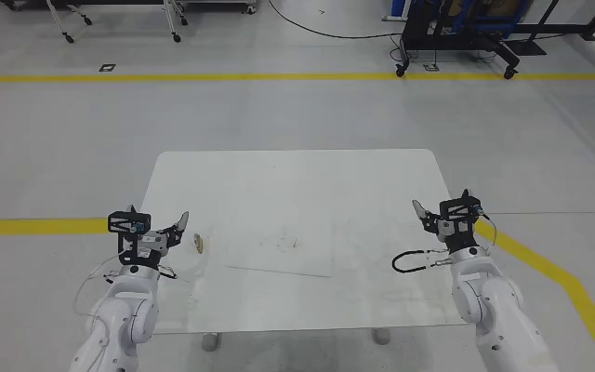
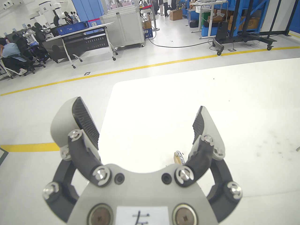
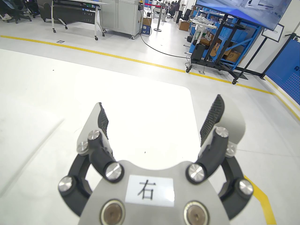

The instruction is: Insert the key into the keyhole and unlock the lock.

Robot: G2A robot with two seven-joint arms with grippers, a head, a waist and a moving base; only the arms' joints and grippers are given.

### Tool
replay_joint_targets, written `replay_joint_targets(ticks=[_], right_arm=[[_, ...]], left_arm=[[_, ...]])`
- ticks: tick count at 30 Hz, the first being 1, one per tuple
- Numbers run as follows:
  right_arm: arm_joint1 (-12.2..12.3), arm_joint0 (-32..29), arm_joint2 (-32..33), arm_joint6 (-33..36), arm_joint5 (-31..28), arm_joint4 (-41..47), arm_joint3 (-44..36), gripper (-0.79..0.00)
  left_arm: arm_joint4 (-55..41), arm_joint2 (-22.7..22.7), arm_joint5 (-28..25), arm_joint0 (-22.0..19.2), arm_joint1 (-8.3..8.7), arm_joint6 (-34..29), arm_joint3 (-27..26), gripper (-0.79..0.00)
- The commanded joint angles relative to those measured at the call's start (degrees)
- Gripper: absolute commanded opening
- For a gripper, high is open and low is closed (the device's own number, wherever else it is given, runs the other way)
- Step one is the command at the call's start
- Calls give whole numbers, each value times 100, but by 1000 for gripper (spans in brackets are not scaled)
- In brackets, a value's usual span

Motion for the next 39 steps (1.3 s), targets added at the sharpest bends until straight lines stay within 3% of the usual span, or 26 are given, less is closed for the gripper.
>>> replay_joint_targets(ticks=[1, 6, 9, 17, 25, 36, 39], right_arm=[[0, 0, 0, 0, 0, 0, 0, -1], [0, 2, -27, 20, -32, -25, -1, 0], [-7, 217, -434, 330, -378, -414, 5, 0], [-48, 1077, -1447, 1232, -1726, -701, 396, 0], [-139, 1807, -2391, 1978, -3035, -303, 804, 0], [-265, 2696, -3061, 2838, -3862, 674, 1459, 0], [-325, 2954, -3310, 3025, -3729, 651, 1696, -77]], left_arm=[[0, 0, 0, 0, 0, 0, 0, 0], [0, 0, 0, 0, 0, 0, 0, 0], [0, 0, 0, 0, 0, 0, 0, 0], [0, 0, 0, 0, 0, 0, 0, 0], [0, 0, 0, 0, 0, 0, 0, 0], [0, 0, 0, 0, 0, 0, 0, 0], [0, 0, 0, 0, 0, 0, 0, 0]])
